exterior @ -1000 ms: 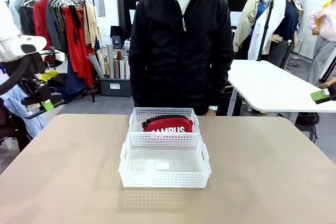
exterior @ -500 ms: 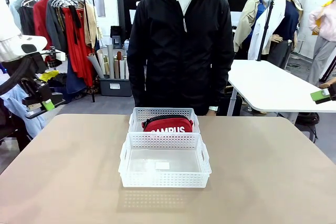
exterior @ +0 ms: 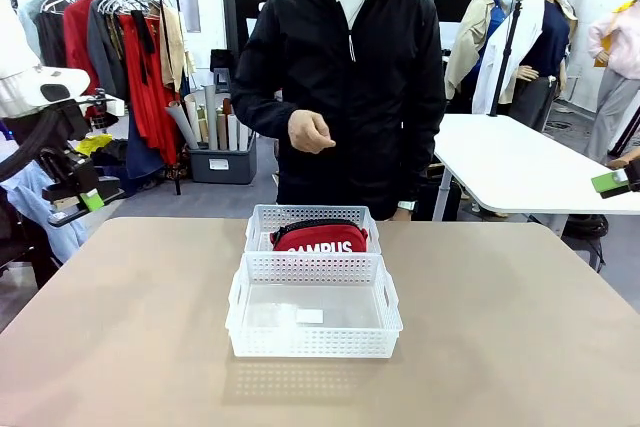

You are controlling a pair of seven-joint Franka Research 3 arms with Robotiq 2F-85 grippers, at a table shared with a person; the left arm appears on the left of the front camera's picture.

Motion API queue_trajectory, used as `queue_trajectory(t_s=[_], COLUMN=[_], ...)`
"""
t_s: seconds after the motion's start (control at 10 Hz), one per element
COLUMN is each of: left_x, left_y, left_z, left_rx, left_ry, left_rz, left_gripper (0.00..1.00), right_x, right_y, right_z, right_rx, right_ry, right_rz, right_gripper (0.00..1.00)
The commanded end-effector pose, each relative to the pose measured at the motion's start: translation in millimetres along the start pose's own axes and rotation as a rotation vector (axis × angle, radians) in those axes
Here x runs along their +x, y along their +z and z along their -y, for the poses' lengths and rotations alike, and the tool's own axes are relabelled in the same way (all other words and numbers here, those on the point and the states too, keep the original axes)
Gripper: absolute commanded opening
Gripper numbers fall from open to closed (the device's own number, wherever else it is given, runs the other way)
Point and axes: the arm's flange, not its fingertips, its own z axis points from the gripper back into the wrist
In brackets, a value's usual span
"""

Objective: Distribute items into two baskets.
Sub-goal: Place the picked Stapler into the Organizing basket as instructed by the person.

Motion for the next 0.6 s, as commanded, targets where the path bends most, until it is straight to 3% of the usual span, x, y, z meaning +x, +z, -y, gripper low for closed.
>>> queue_trajectory(t_s=[0.0,0.5], left_x=[-0.3,-0.3], left_y=[3.9,3.9], left_z=[-1.5,-1.5], left_rx=[0.010,0.010], left_ry=[0.000,0.000], left_rz=[0.006,0.006], left_gripper=[0.00,0.00], right_x=[0.7,0.7], right_y=[0.7,0.7], right_z=[-0.6,-0.6], right_rx=[0.001,0.001], right_ry=[0.003,0.003], right_rz=[0.000,0.000], right_gripper=[1.00,1.00])
